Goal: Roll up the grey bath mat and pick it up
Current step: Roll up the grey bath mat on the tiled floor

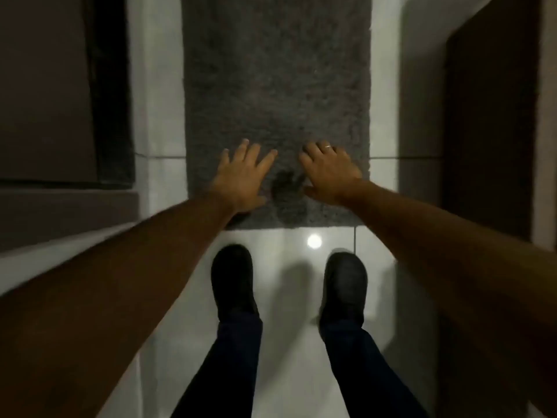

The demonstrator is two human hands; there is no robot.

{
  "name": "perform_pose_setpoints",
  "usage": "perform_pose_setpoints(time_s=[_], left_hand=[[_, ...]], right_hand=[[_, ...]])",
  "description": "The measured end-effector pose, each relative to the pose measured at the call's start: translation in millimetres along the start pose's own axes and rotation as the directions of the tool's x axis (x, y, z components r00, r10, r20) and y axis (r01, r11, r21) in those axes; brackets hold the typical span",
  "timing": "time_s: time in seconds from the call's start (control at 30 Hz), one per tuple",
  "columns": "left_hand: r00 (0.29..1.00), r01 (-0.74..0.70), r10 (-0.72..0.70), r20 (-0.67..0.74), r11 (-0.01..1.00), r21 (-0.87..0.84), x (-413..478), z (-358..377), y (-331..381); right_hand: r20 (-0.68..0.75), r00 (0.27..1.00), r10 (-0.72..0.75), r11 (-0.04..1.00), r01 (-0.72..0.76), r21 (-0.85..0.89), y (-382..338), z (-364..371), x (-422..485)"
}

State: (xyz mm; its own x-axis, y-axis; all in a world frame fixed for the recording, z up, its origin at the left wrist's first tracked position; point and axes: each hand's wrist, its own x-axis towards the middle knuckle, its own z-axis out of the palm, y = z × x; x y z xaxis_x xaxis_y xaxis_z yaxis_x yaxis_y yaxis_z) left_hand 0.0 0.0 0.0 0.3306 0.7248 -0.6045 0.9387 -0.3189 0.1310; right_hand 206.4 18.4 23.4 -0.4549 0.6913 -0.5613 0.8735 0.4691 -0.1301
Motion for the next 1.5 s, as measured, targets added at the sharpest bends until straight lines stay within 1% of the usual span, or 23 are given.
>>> perform_pose_setpoints(time_s=[0.1, 0.13, 0.2, 0.23, 0.33, 0.4, 0.5, 0.53, 0.67, 0.7, 0.8, 0.9, 1.0, 1.03, 1.1, 1.17, 1.2, 1.23, 1.27, 1.33, 1.4, 1.47, 1.5], left_hand=[[0.999, -0.032, 0.034, -0.009, 0.992, 0.123, 15.3, 82.1, 1.2], [0.998, -0.055, 0.053, 0.02, 0.984, 0.169, 18.2, 116.0, 2.6], [0.988, -0.085, 0.052, 0.143, 0.969, 0.234, 26.8, 165.6, 5.9], [0.984, -0.092, 0.048, 0.173, 0.961, 0.259, 29.7, 184.2, 5.6], [0.989, -0.106, 0.065, 0.131, 0.937, 0.332, 33.2, 205.0, 4.9], [0.986, -0.166, 0.158, 0.054, 0.905, 0.392, 33.7, 206.2, -1.6], [0.957, -0.252, 0.29, -0.007, 0.842, 0.478, 35.6, 196.6, -12.2], [0.953, -0.253, 0.302, -0.031, 0.845, 0.472, 37.5, 189.0, -13.1], [0.958, -0.274, 0.281, 0.054, 0.85, 0.449, 31.9, 177.4, -13.8], [0.961, -0.264, 0.272, 0.051, 0.846, 0.463, 30.6, 177.6, -13.5], [0.982, -0.169, 0.188, 0.009, 0.862, 0.477, 25.1, 185.8, 0.2], [0.996, -0.078, 0.09, -0.011, 0.913, 0.4, 27.3, 196.1, 13.1], [0.999, -0.041, 0.036, 0.022, 0.938, 0.345, 32.7, 193.5, 13.4], [0.999, -0.032, 0.03, 0.013, 0.952, 0.303, 39.0, 190.4, 9.6], [1.0, -0.012, 0.012, 0.0, 0.991, 0.134, 57.3, 182.5, -2.3], [0.996, 0.054, -0.056, -0.062, 0.998, -0.044, 72.4, 170.2, -12.4], [0.989, 0.088, -0.1, -0.113, 0.991, -0.102, 75.5, 163.0, -15.5], [0.973, 0.122, -0.142, -0.181, 0.986, -0.114, 76.1, 156.8, -17.7], [0.951, 0.151, -0.169, -0.26, 0.985, -0.086, 75.1, 153.3, -19.9], [0.908, 0.158, -0.151, -0.391, 0.987, -0.014, 68.3, 152.8, -22.6], [0.9, 0.065, -0.035, -0.435, 0.996, 0.054, 59.1, 158.9, -20.3], [0.92, -0.001, 0.038, -0.39, 0.995, 0.096, 52.0, 170.3, -13.7], [0.941, 0.004, 0.028, -0.337, 0.996, 0.093, 49.5, 175.8, -10.8]], right_hand=[[0.051, 0.998, -0.025, 0.999, 0.027, -0.039, -7.4, 82.7, 18.4], [0.081, 0.996, -0.031, 0.998, 0.035, -0.049, -10.5, 112.8, 21.2], [0.098, 0.995, -0.035, 0.997, 0.042, -0.069, -11.2, 156.4, 28.6], [0.091, 0.995, -0.037, 0.995, 0.044, -0.085, -9.9, 171.9, 29.7], [0.079, 0.996, -0.028, 0.993, 0.037, -0.115, -9.4, 199.1, 25.0], [0.064, 0.997, -0.051, 0.986, 0.06, -0.157, -6.6, 207.5, 16.6], [0.061, 0.997, -0.042, 0.983, 0.052, -0.178, -1.8, 207.0, 8.9], [0.065, 0.997, -0.04, 0.985, 0.05, -0.165, -0.2, 202.1, 9.3], [0.114, 0.993, -0.013, 0.977, 0.037, -0.212, -2.4, 189.9, 6.9], [0.125, 0.992, -0.021, 0.975, 0.049, -0.218, -4.6, 192.1, 7.5], [0.146, 0.989, -0.015, 0.973, 0.048, -0.225, -7.9, 194.9, 8.5], [0.131, 0.991, -0.03, 0.975, 0.058, -0.214, -7.2, 198.2, 14.1], [0.136, 0.99, -0.035, 0.979, 0.061, -0.193, -6.5, 201.0, 12.7], [0.122, 0.992, -0.042, 0.98, 0.065, -0.186, -4.8, 201.7, 10.7], [0.074, 0.996, -0.051, 0.988, 0.062, -0.144, 0.8, 199.5, 10.0], [0.014, 1.0, -0.007, 0.998, 0.008, -0.064, 9.9, 193.5, 13.3], [-0.017, 0.999, 0.038, 0.999, -0.038, -0.021, 15.2, 188.6, 17.8], [-0.044, 0.995, 0.091, 0.996, -0.09, 0.02, 20.5, 183.7, 23.2], [-0.067, 0.987, 0.143, 0.989, -0.139, 0.055, 25.4, 179.7, 30.1], [-0.089, 0.967, 0.237, 0.967, -0.227, 0.115, 32.3, 171.0, 43.9], [-0.099, 0.949, 0.299, 0.948, -0.283, 0.145, 34.1, 165.0, 55.5], [-0.115, 0.943, 0.311, 0.948, -0.299, 0.109, 31.9, 164.7, 60.8], [-0.133, 0.944, 0.303, 0.952, -0.294, 0.085, 30.4, 166.3, 61.2]])
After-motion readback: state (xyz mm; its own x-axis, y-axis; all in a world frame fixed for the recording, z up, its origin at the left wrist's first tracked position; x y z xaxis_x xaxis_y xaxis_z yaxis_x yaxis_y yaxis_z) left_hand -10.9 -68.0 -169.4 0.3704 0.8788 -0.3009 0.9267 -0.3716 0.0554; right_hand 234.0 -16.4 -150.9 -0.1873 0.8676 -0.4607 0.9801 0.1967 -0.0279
